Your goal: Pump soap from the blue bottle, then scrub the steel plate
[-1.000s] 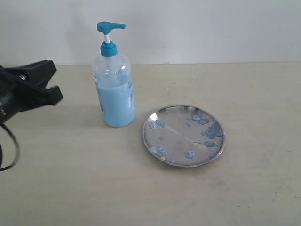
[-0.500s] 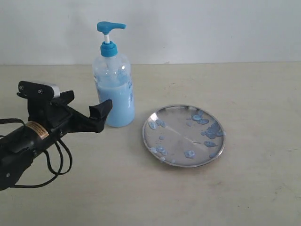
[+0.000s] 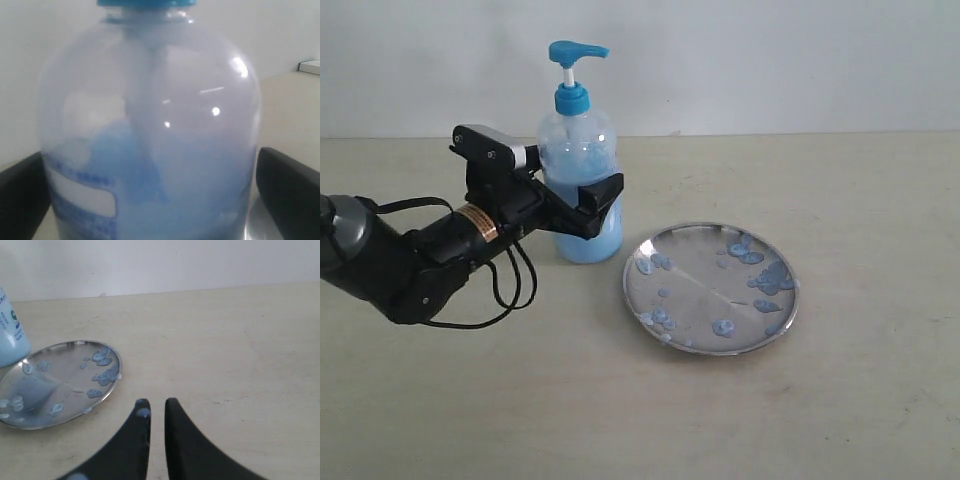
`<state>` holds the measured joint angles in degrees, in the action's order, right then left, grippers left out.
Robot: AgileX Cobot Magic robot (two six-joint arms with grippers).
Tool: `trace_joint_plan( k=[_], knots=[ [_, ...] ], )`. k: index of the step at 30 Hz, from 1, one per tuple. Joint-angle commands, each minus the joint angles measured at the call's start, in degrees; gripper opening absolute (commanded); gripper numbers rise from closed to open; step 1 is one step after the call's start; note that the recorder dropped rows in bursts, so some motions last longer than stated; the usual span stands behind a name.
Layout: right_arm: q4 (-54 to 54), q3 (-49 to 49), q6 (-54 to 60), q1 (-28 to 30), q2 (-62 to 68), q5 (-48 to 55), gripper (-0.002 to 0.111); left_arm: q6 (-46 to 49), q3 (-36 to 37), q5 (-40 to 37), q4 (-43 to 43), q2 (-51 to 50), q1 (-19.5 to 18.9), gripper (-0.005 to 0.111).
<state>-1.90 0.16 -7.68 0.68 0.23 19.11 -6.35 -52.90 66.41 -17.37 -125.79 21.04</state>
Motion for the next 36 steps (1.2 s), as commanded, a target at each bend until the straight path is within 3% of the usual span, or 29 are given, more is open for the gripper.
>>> trace_joint_plan(
  k=[1,6,8,11,15,22,27,32,36],
  knots=[
    [-0.1,-0.2,0.1,0.4,-0.2,-0.4,0.001,0.0,-3.9,-0.1,-0.5,-2.8,0.2,0.109],
    [-0.1,-0.2,0.1,0.4,-0.2,-0.4,0.001,0.0,-7.0,-1.4,0.2,-3.7,0.2,0.107],
    [-0.1,-0.2,0.1,0.4,-0.2,-0.4,0.001,0.0,-7.9,-3.2,1.2,-3.7,0.2,0.099],
    [-0.1,-0.2,0.1,0.4,-0.2,-0.4,0.001,0.0,-8.9,-6.1,2.9,-3.7,0.2,0.067],
    [-0.1,-0.2,0.1,0.4,-0.2,-0.4,0.001,0.0,-9.0,-6.9,3.3,-3.7,0.2,0.007],
    [-0.1,-0.2,0.1,0.4,-0.2,-0.4,0.001,2.7,-9.0,-6.9,0.8,-3.7,0.2,0.004],
    [-0.2,-0.2,0.4,0.4,-0.2,-0.4,0.001,6.4,-9.0,-7.6,-10.7,-3.3,0.2,0.004],
    [-0.3,-0.2,0.3,0.4,-0.2,-0.4,0.001,6.0,-9.0,-17.8,-14.1,-1.7,0.3,0.004],
    [-0.3,-0.2,0.3,0.4,-0.2,-0.7,0.001,6.0,-9.0,-21.6,-14.3,-0.1,0.3,0.004]
  ],
)
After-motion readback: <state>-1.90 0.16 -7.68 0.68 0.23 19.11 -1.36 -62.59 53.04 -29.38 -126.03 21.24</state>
